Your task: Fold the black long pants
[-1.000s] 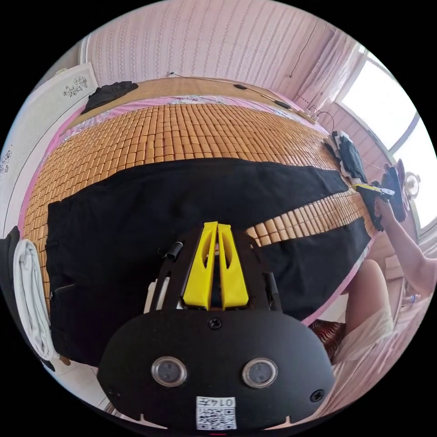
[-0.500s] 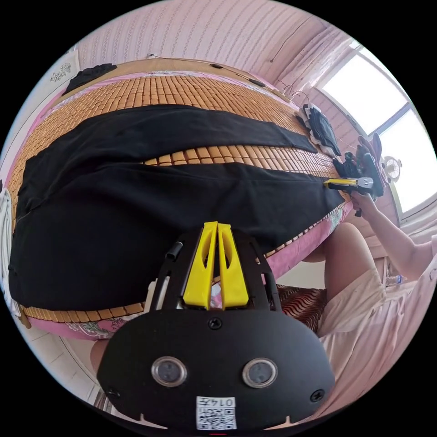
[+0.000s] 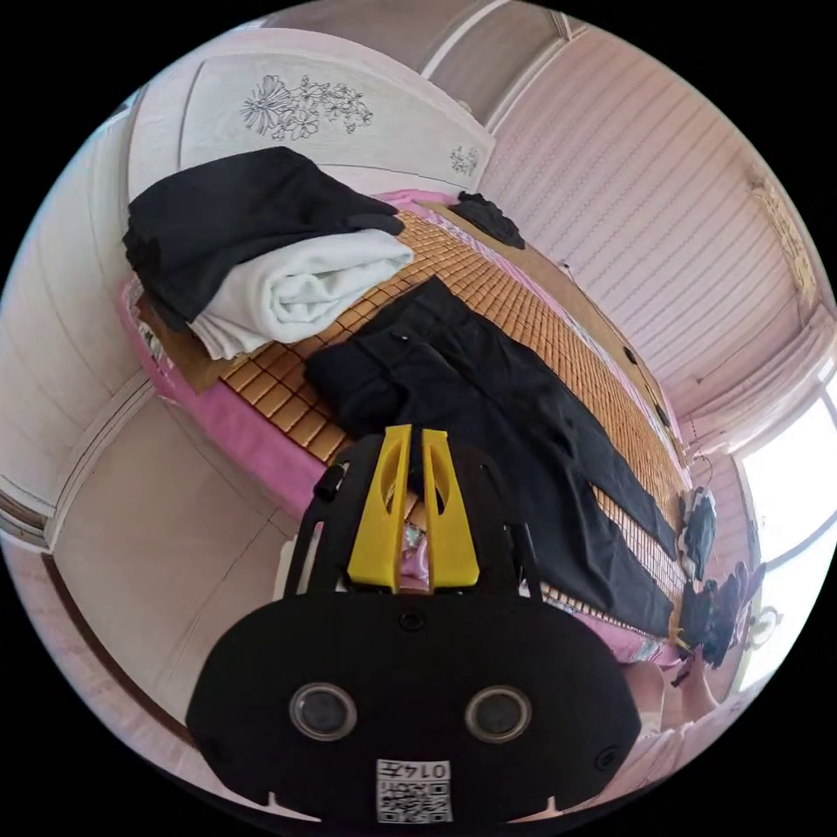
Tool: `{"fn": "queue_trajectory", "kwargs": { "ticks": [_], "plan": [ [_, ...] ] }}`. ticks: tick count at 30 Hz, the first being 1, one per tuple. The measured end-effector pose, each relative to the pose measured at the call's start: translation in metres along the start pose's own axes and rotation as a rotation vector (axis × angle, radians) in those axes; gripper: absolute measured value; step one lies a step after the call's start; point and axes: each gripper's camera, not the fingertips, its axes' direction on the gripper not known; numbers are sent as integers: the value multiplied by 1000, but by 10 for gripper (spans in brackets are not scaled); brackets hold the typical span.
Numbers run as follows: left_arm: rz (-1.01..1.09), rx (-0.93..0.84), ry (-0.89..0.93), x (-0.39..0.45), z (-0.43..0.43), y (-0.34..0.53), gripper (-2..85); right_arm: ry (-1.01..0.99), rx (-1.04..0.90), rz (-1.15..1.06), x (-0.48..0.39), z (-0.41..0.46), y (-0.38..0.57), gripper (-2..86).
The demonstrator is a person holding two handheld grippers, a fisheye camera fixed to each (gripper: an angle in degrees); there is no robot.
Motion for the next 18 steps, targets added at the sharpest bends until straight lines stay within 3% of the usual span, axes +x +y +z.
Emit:
{"fn": "queue_trajectory", "kwargs": {
  "ticks": [7, 12, 18],
  "plan": [
    [-232, -41, 88, -51, 25, -15, 87, -62, -22, 129, 39, 9, -1, 129],
    [-317, -86, 176, -75, 28, -19, -1, -59, -31, 125, 49, 9, -8, 102],
    [-228, -79, 154, -81, 9, -17, -9, -123, -3, 158, 70, 5, -8, 71]
  ]
}}
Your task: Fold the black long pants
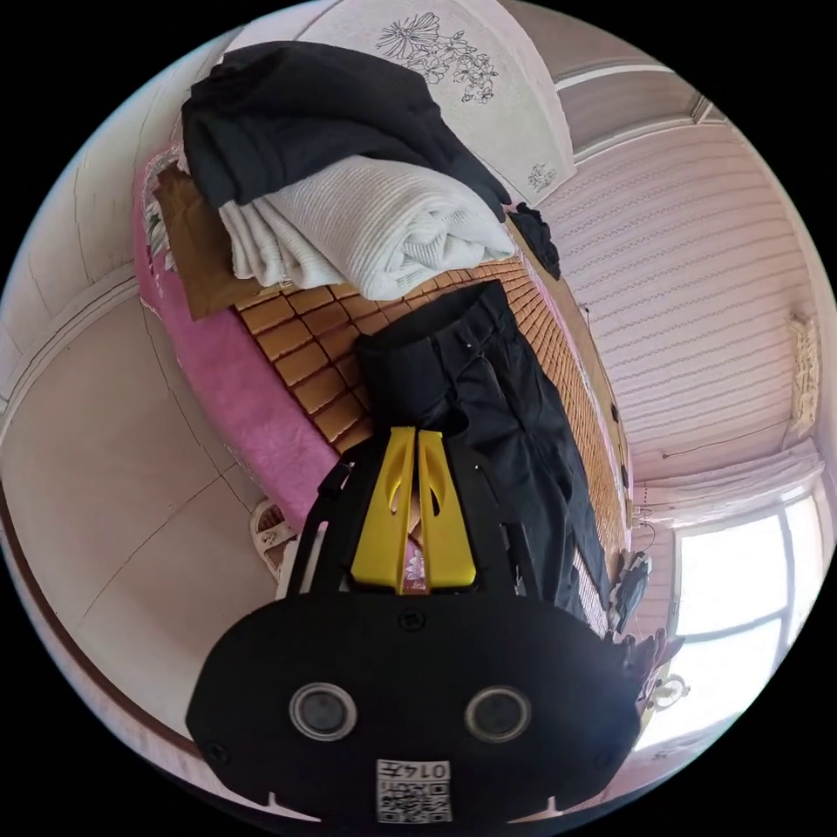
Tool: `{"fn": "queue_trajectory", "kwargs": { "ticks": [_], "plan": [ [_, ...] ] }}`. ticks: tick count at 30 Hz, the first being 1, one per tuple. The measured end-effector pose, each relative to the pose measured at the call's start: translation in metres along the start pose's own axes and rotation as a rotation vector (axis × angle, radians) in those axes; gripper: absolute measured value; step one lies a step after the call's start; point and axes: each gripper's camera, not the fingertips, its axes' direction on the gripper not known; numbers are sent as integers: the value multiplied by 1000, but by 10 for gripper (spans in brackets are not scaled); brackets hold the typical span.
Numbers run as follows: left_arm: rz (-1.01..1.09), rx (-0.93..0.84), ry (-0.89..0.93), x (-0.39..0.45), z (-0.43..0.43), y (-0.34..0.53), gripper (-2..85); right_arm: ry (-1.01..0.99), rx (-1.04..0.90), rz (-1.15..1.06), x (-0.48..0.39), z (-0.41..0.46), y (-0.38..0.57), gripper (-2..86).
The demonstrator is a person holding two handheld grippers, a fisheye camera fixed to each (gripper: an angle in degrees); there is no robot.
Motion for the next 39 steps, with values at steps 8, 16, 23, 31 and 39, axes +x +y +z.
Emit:
{"fn": "queue_trajectory", "kwargs": {
  "ticks": [8, 16, 23, 31, 39],
  "plan": [
    [89, 22, -20, 7, -31, 11, -10, -236, 49, 64, 38, -11, 2, 13],
    [130, 7, -58, 16, -55, 26, -10, -231, 110, 62, 58, -23, 5, 101],
    [104, 1, -65, 27, -54, 35, -10, -208, 46, 81, 60, -15, -9, 45],
    [188, 48, -8, 58, -80, 48, -10, -339, 112, -32, 47, -61, -23, 14],
    [364, 78, 53, 153, -70, -5, -9, -296, 105, -174, -37, -78, -121, 15]
  ]
}}
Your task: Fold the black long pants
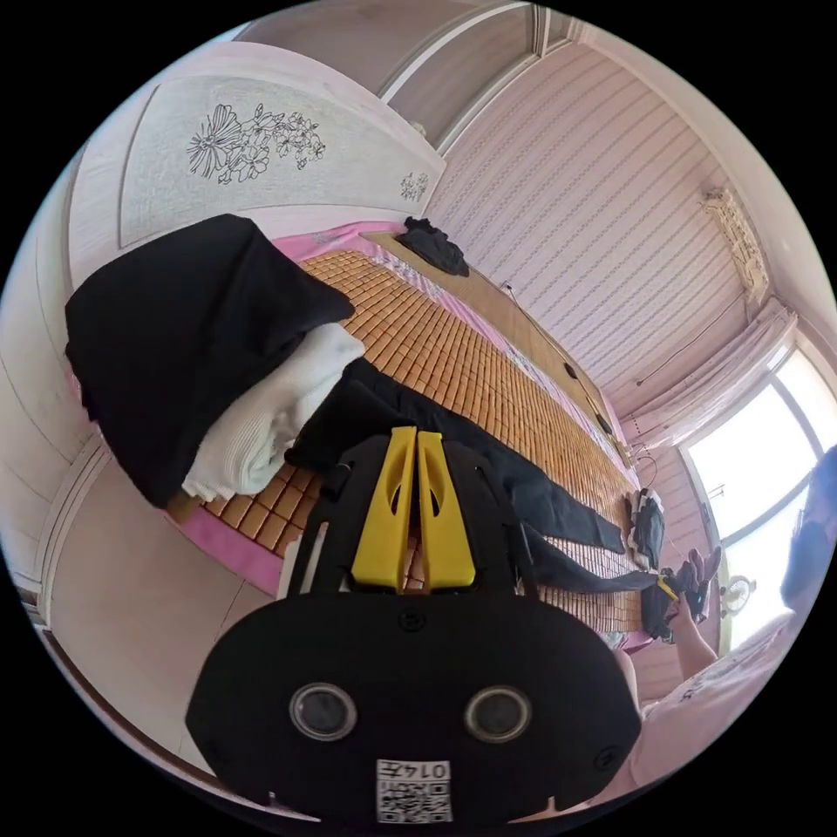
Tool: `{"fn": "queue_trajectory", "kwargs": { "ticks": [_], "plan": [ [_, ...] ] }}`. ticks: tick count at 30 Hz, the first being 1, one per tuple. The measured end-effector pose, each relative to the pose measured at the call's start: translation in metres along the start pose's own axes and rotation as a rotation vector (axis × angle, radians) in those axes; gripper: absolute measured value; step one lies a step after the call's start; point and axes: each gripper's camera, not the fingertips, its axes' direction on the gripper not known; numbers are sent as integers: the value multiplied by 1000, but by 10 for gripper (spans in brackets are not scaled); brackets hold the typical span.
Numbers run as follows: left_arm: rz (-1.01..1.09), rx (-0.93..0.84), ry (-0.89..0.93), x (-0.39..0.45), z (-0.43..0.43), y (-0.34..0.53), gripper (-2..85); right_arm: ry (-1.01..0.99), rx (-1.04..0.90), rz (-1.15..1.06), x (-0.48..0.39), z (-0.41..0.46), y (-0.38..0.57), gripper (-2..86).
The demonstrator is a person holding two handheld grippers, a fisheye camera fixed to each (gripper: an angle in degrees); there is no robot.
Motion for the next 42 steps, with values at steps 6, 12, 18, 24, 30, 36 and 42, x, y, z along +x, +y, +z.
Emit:
{"fn": "queue_trajectory", "kwargs": {
  "ticks": [6, 12, 18, 24, 30, 36, 42],
  "plan": [
    [-164, -26, 38, 27, 90, -53, -5, 60, 141, 82, -30, 45, -52, 77],
    [-24, -69, 48, 81, 124, -33, -5, 210, -92, 7, -44, 112, -50, 114],
    [360, -508, -379, 153, 206, -12, -9, 482, -154, -266, -106, 153, -37, 69],
    [536, -641, -512, 205, 228, 0, -10, 589, -267, -388, -126, 156, -5, 51],
    [557, -838, -435, 212, 207, 38, -10, 601, -329, -364, -102, 118, 81, 52],
    [687, -758, -371, 232, 171, 84, -8, 602, -266, -269, -88, 78, 134, 52],
    [938, -572, -213, 318, 141, 98, 8, 519, -160, -278, -102, 70, 135, 85]
  ]
}}
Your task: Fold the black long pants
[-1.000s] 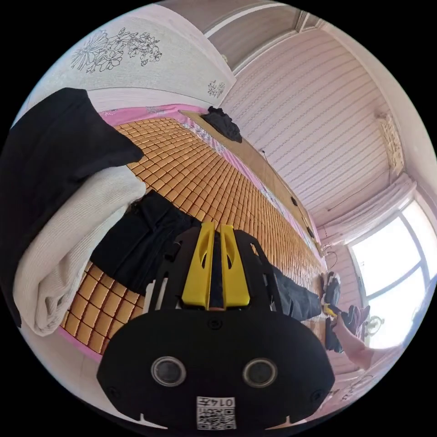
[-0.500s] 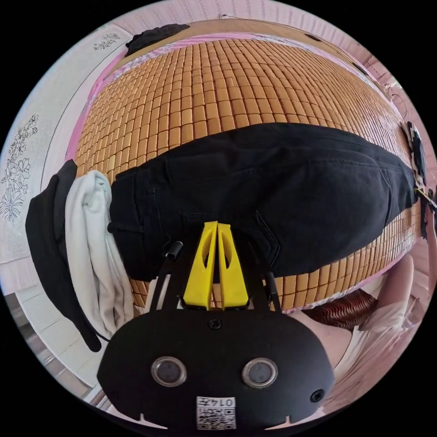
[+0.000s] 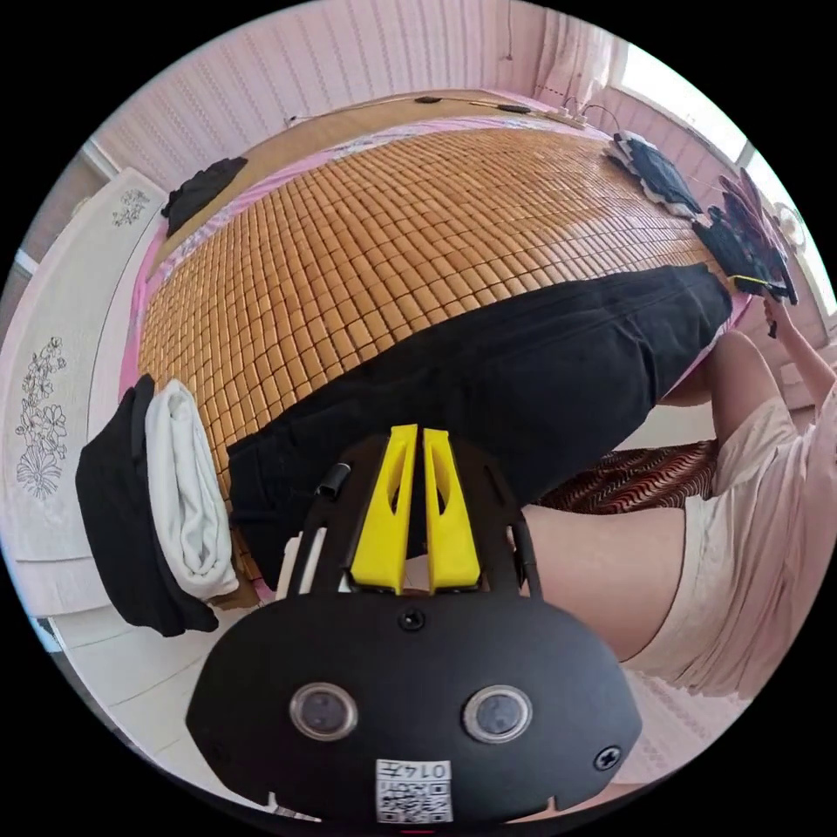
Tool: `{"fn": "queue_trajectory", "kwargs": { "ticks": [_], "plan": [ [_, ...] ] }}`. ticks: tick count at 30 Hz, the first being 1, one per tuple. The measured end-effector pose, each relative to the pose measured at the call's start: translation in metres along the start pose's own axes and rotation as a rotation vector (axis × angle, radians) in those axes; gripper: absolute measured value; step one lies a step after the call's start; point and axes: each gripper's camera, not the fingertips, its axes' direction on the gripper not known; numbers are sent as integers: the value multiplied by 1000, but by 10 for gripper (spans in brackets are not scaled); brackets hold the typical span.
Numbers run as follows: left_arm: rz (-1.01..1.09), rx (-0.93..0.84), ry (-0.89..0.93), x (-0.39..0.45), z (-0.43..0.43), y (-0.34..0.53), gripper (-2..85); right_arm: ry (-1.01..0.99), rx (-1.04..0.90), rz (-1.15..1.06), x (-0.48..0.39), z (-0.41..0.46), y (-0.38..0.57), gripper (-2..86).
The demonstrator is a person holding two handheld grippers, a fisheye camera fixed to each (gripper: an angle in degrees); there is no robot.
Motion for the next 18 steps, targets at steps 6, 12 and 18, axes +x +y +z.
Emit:
{"fn": "queue_trajectory", "kwargs": {
  "ticks": [6, 12, 18],
  "plan": [
    [191, -42, 91, 59, 35, -57, 69, 120, -56, 1, -20, 33, -6, 20],
    [288, -192, 102, 81, 73, -82, 83, 112, 7, -29, -27, 18, 14, -2],
    [362, -230, 97, 97, 74, -84, 9, -90, -60, 83, -7, 42, 6, 90]
  ]
}}
